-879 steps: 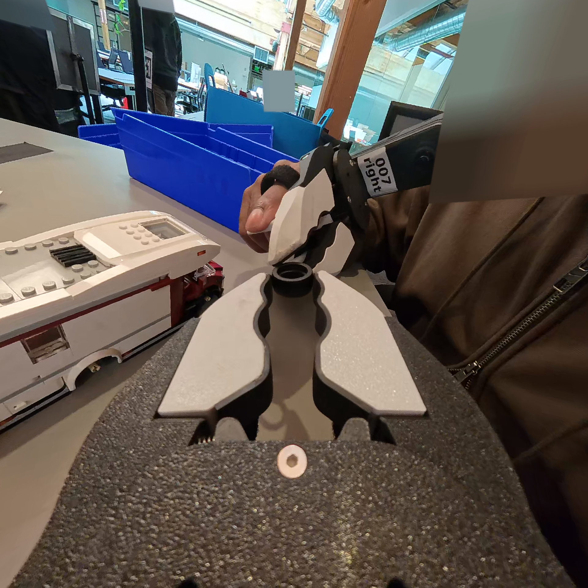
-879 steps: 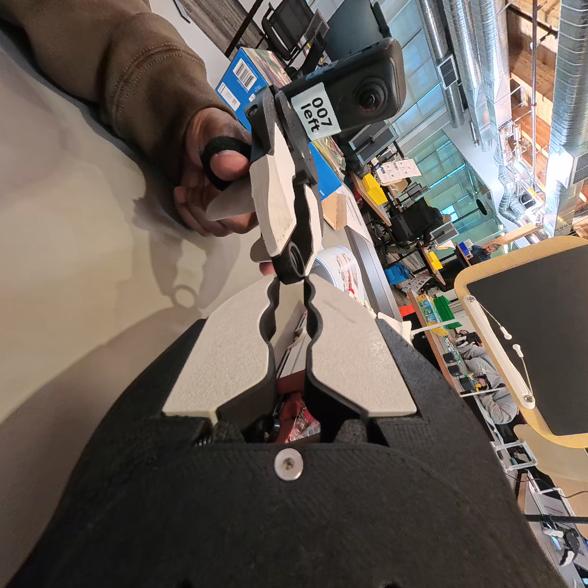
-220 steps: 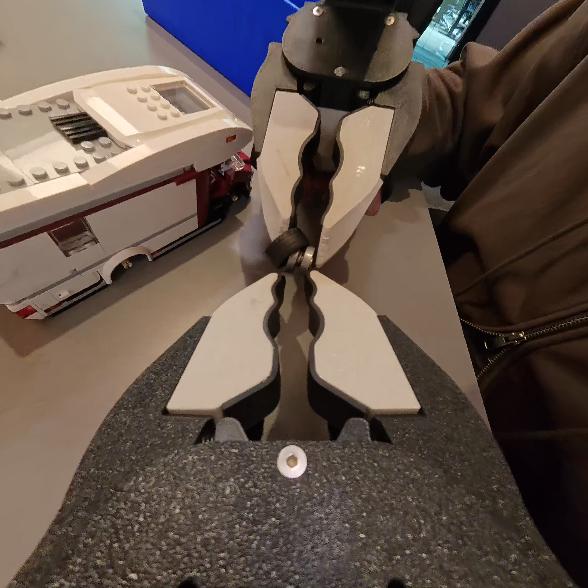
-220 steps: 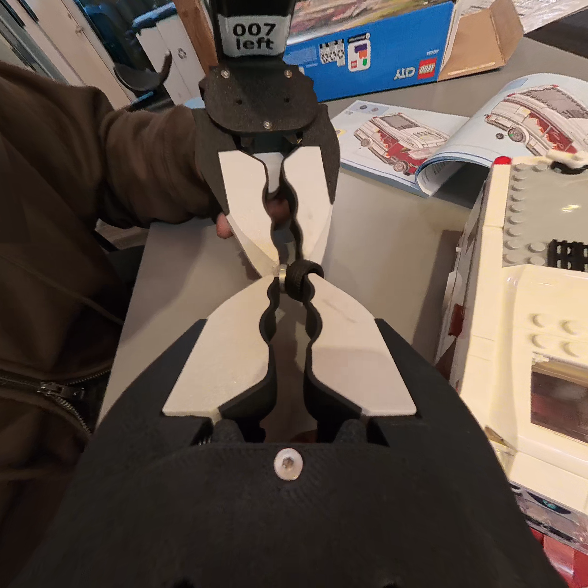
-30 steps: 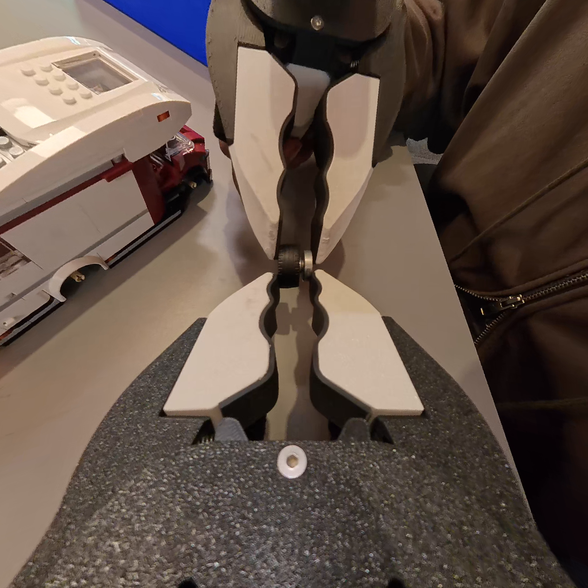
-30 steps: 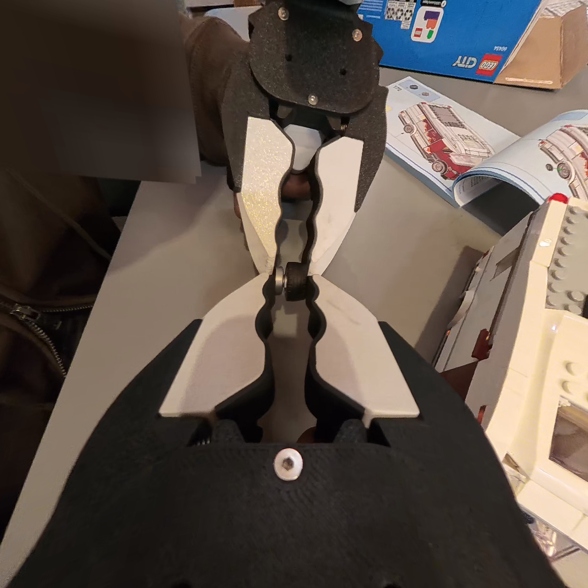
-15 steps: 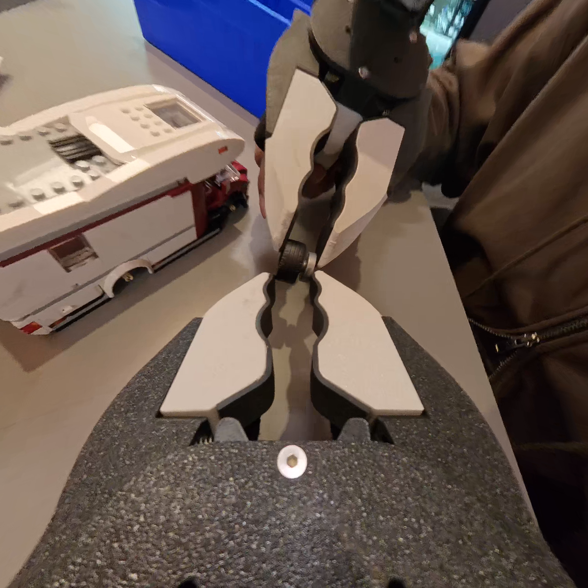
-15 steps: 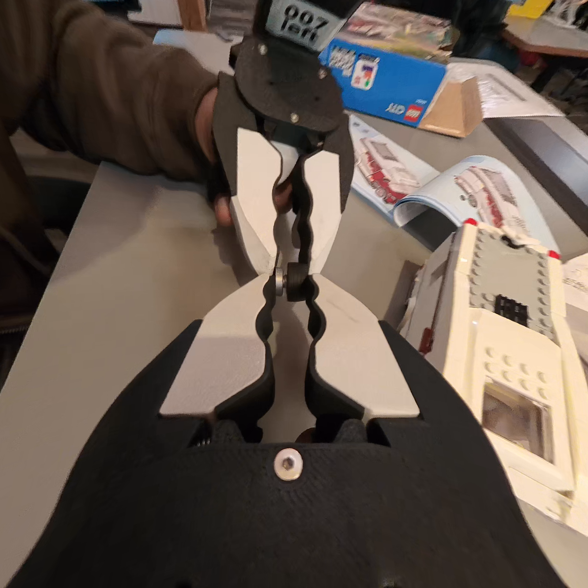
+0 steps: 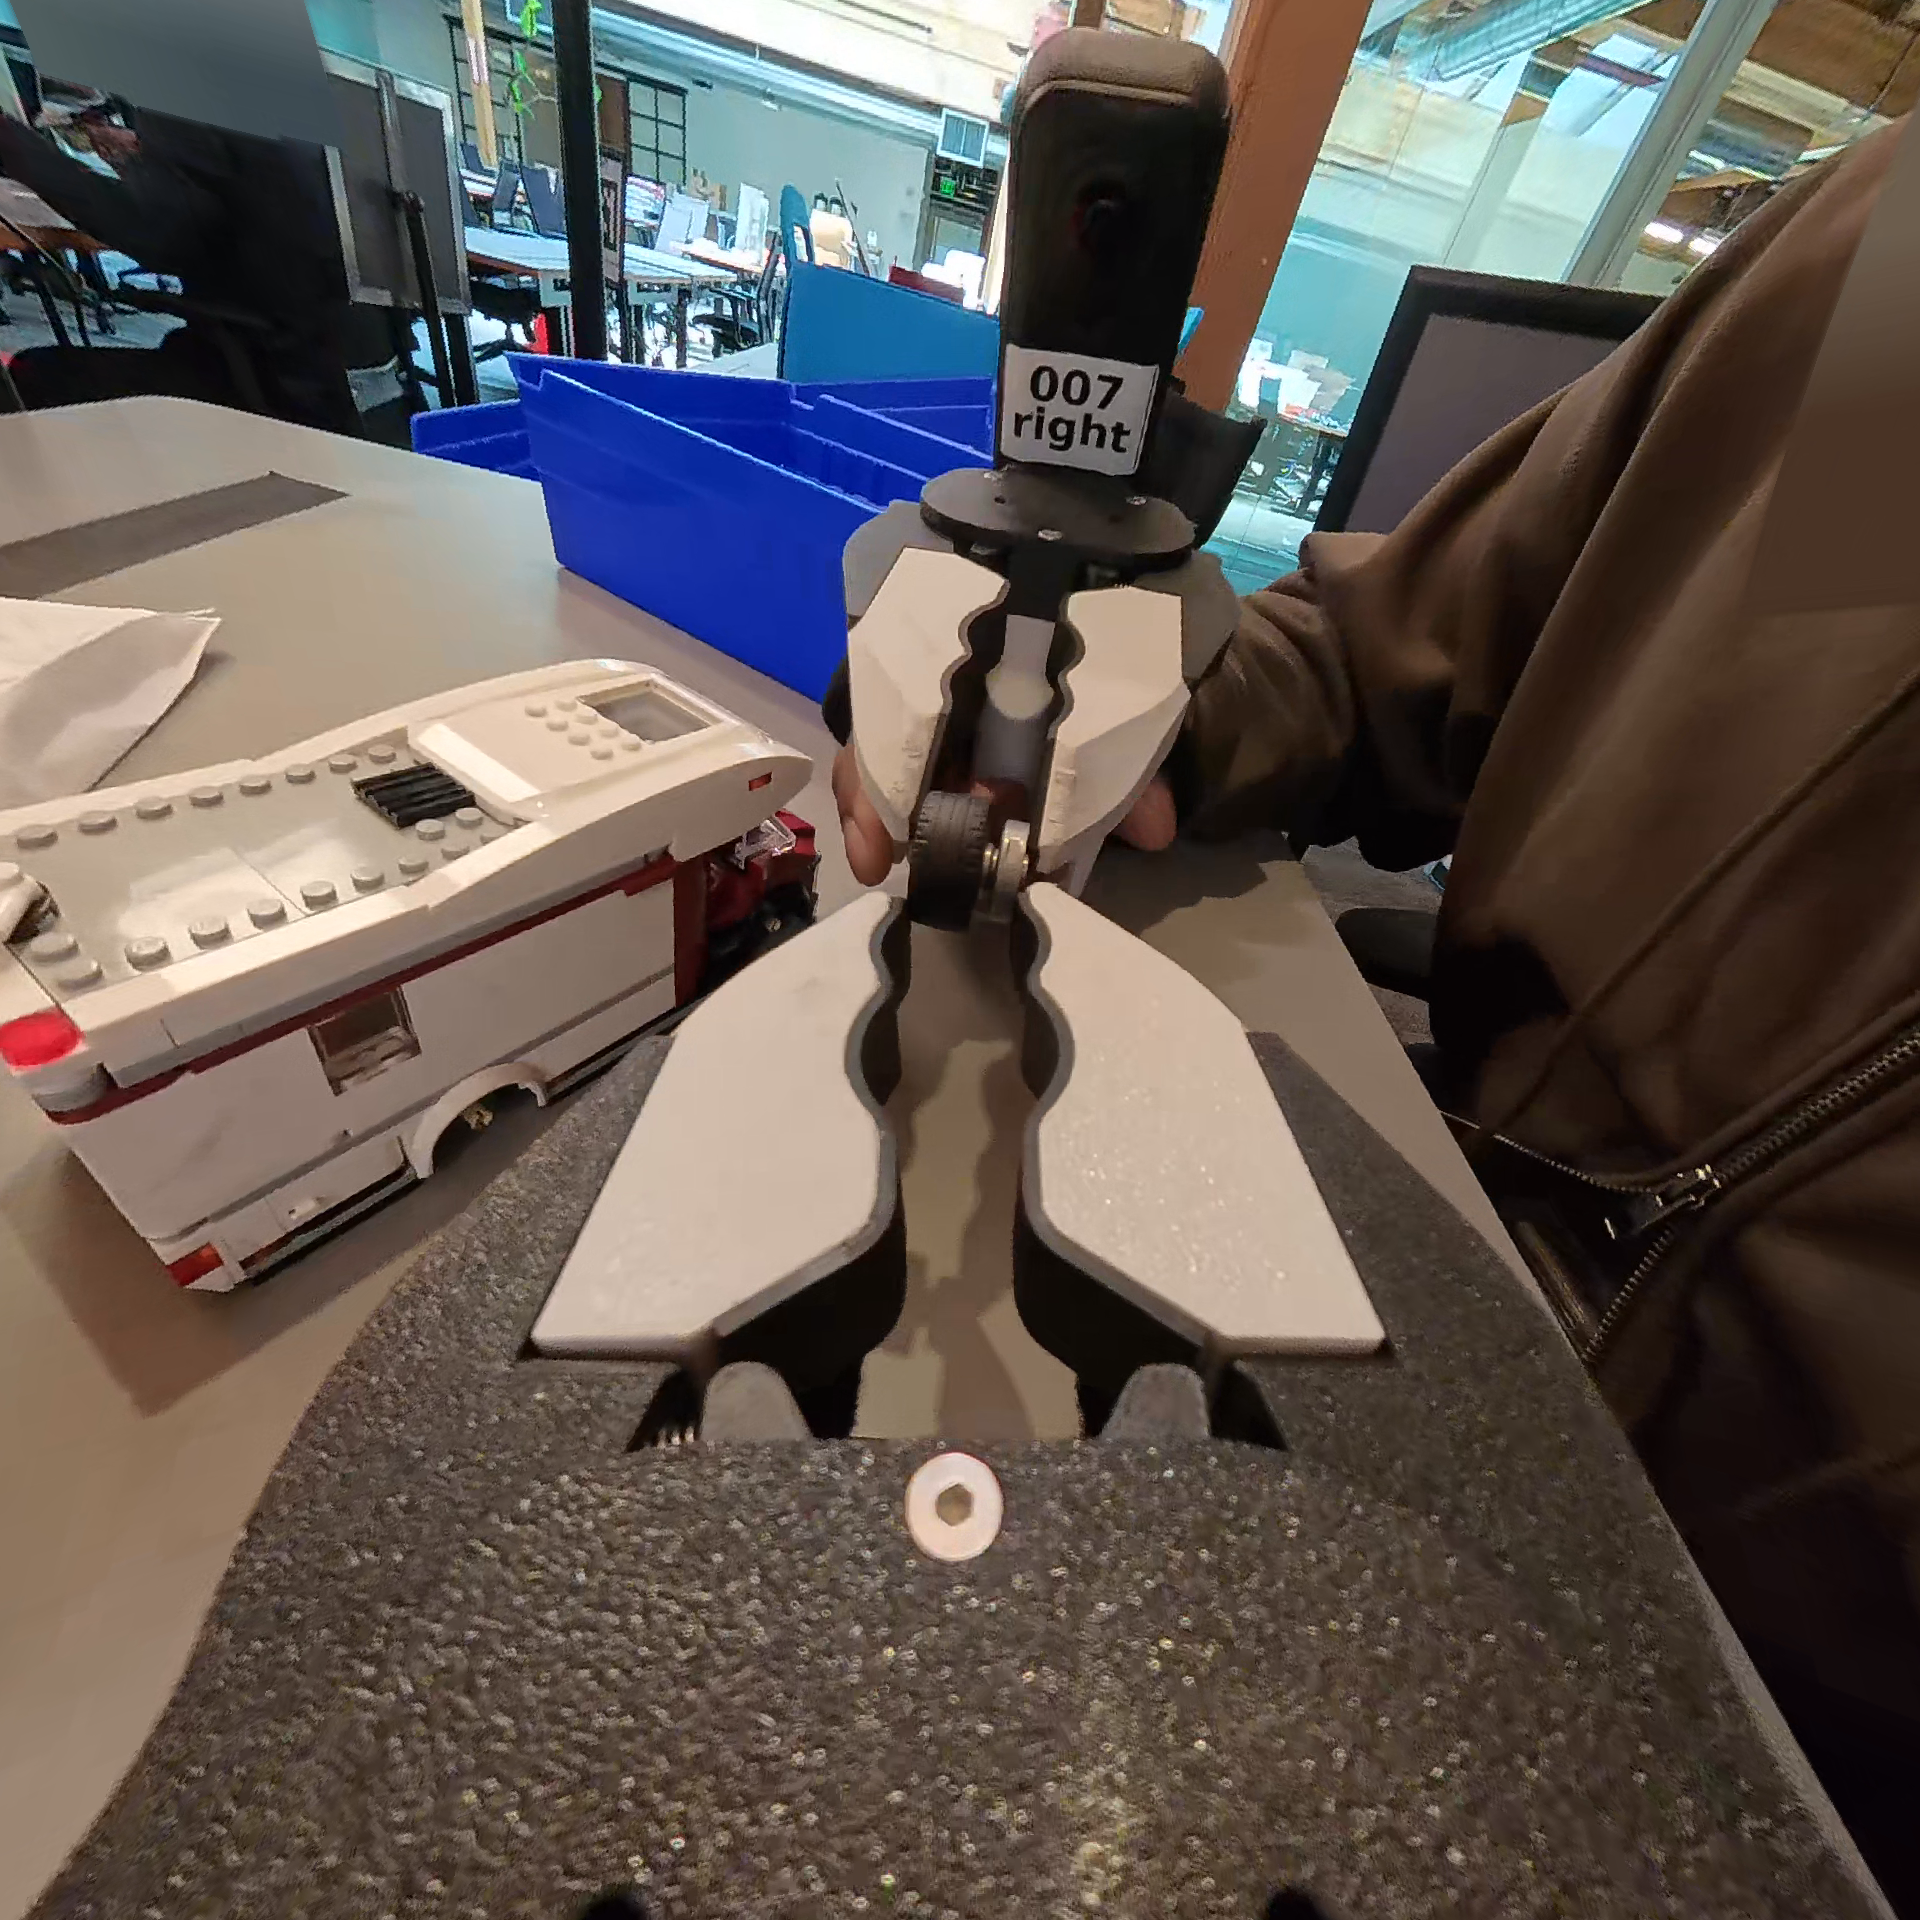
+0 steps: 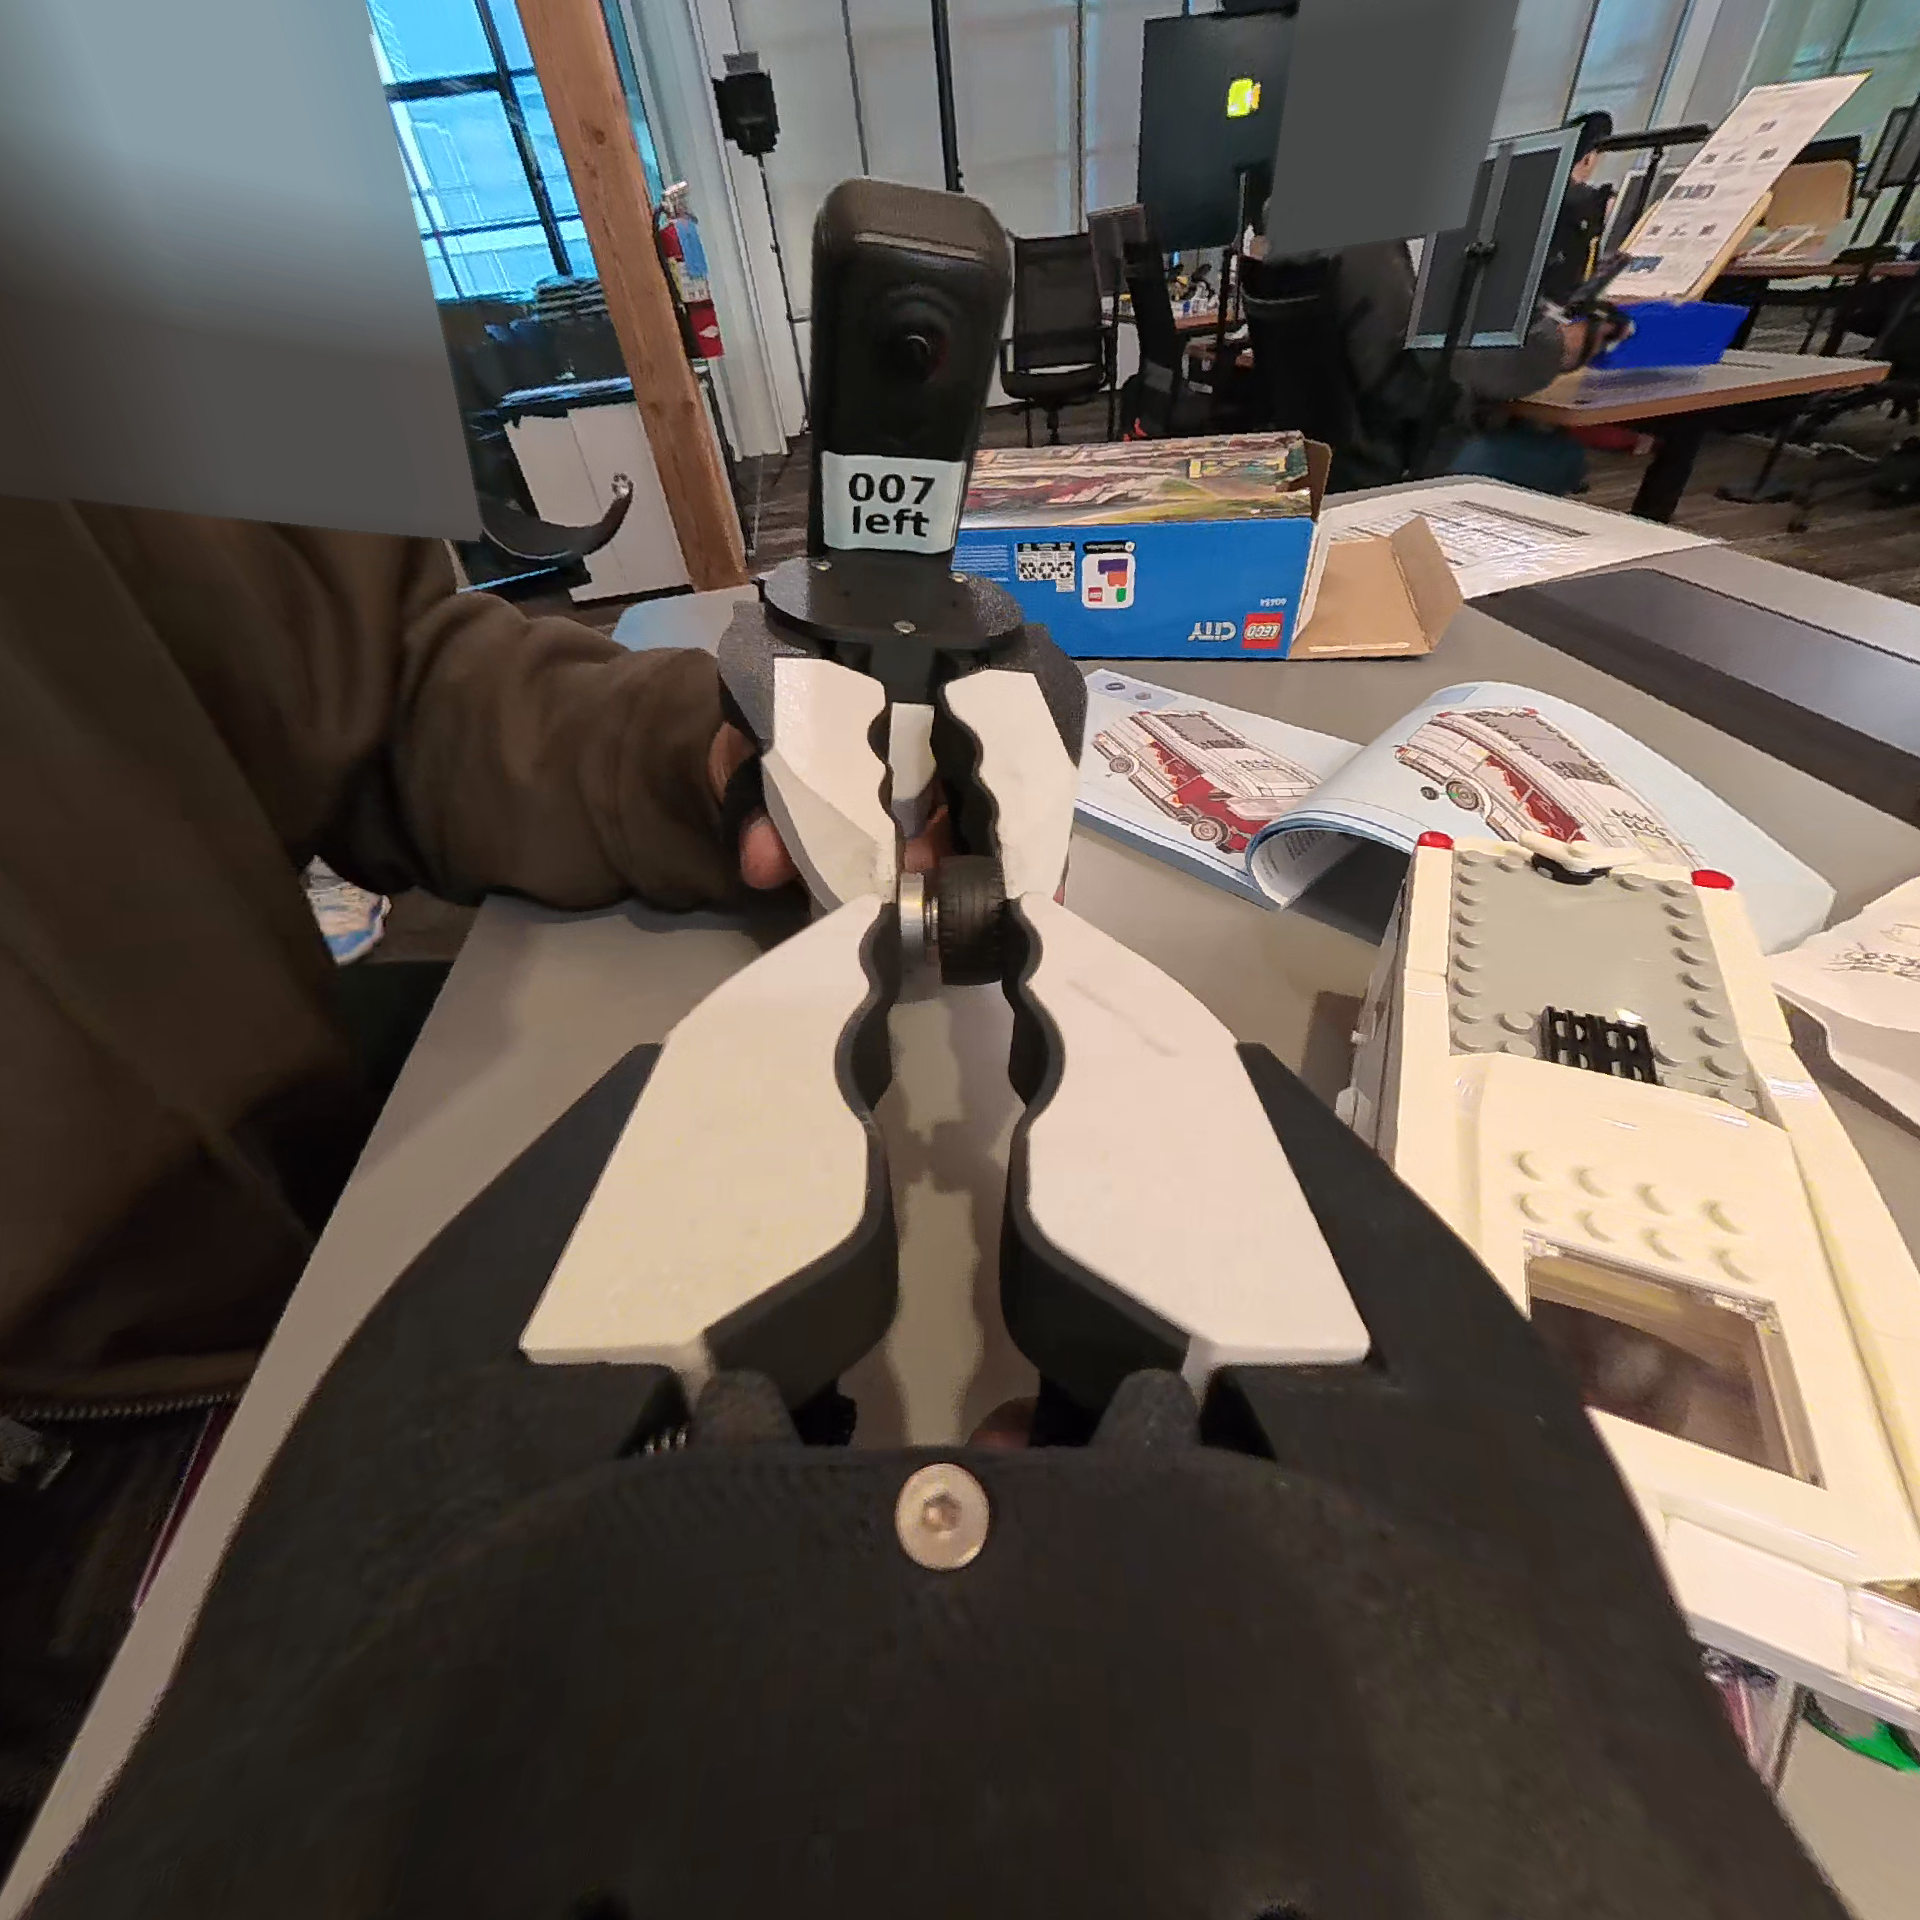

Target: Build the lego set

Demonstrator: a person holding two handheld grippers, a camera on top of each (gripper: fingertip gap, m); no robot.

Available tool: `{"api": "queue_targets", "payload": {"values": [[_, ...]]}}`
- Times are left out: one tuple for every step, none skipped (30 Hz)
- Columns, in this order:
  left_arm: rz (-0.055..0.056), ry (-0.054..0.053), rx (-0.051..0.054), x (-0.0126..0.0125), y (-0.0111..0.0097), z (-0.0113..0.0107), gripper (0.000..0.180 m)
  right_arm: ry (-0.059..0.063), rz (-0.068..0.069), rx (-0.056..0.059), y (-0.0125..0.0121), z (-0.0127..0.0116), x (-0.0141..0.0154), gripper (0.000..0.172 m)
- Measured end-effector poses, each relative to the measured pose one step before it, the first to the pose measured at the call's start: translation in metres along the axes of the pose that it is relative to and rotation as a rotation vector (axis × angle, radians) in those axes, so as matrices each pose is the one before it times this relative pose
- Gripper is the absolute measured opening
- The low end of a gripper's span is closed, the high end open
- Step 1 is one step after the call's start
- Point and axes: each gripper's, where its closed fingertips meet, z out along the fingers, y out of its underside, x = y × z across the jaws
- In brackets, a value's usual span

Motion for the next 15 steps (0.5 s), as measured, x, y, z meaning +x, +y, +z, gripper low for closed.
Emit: {"api": "queue_targets", "payload": {"values": [[0.0082, 0.0037, 0.0019, 0.00098, -0.00026, -0.00035, 0.019, -0.0012, -0.0028, -0.0009, -0.00036, 0.00033, -0.00077, 0.018], [0.0116, 0.0062, 0.0007, 0.00149, -0.00024, -0.00026, 0.019, -0.0038, -0.0076, -0.0035, -0.00037, 0.00020, -0.00155, 0.018], [0.0193, 0.0016, -0.0033, 0.00115, 0.00024, -0.00002, 0.019, -0.0052, -0.0092, -0.0066, -0.00019, 0.00013, -0.00175, 0.018], [0.0252, -0.0010, -0.0082, 0.00109, 0.00072, -0.00017, 0.019, -0.0039, -0.0104, -0.0103, 0.00043, 0.00012, -0.00144, 0.018], [0.0258, 0.0015, -0.0123, 0.00150, 0.00124, 0.00005, 0.019, -0.0078, -0.0110, -0.0142, 0.00105, 0.00022, -0.00189, 0.018], [0.0164, 0.0028, -0.0105, 0.00132, 0.00111, 0.00010, 0.019, -0.0071, -0.0098, -0.0139, 0.00107, 0.00018, -0.00155, 0.019], [0.0081, 0.0037, -0.0029, 0.00139, -0.00003, 0.00026, 0.018, -0.0017, -0.0071, -0.0109, 0.00094, 0.00038, -0.00072, 0.021], [0.0062, -0.0009, -0.0049, 0.00081, 0.00027, 0.00034, 0.018, -0.0074, -0.0042, -0.0141, 0.00179, 0.00083, -0.00125, 0.023], [0.0089, -0.0055, -0.0083, -0.00008, 0.00088, 0.00017, 0.018, -0.0027, -0.0017, -0.0045, 0.00067, 0.00029, -0.00056, 0.023], [0.0022, -0.0062, -0.0048, -0.00034, 0.00032, 0.00003, 0.018, -0.0001, -0.0063, 0.0030, -0.00002, 0.00011, -0.00038, 0.020], [-0.0006, 0.0021, -0.0003, 0.00063, -0.00034, -0.00005, 0.018, -0.0013, -0.0109, 0.0064, -0.00050, 0.00004, -0.00066, 0.019], [-0.0018, 0.0011, 0.0021, 0.00028, -0.00061, -0.00027, 0.018, -0.0001, -0.0119, 0.0077, -0.00065, -0.00006, -0.00033, 0.018], [0.0013, 0.0019, -0.0006, 0.00038, -0.00009, -0.00012, 0.018, -0.0024, -0.0091, 0.0047, -0.00036, 0.00011, -0.00033, 0.018], [0.0023, -0.0010, -0.0007, 0.00006, -0.00009, 0.00003, 0.018, -0.0020, -0.0071, 0.0020, -0.00011, -0.00013, -0.00019, 0.018], [0.0014, -0.0019, 0.0016, 0.00012, -0.00068, 0.00009, 0.018, 0.0014, -0.0101, 0.0039, -0.00020, -0.00028, 0.00000, 0.018]]}}
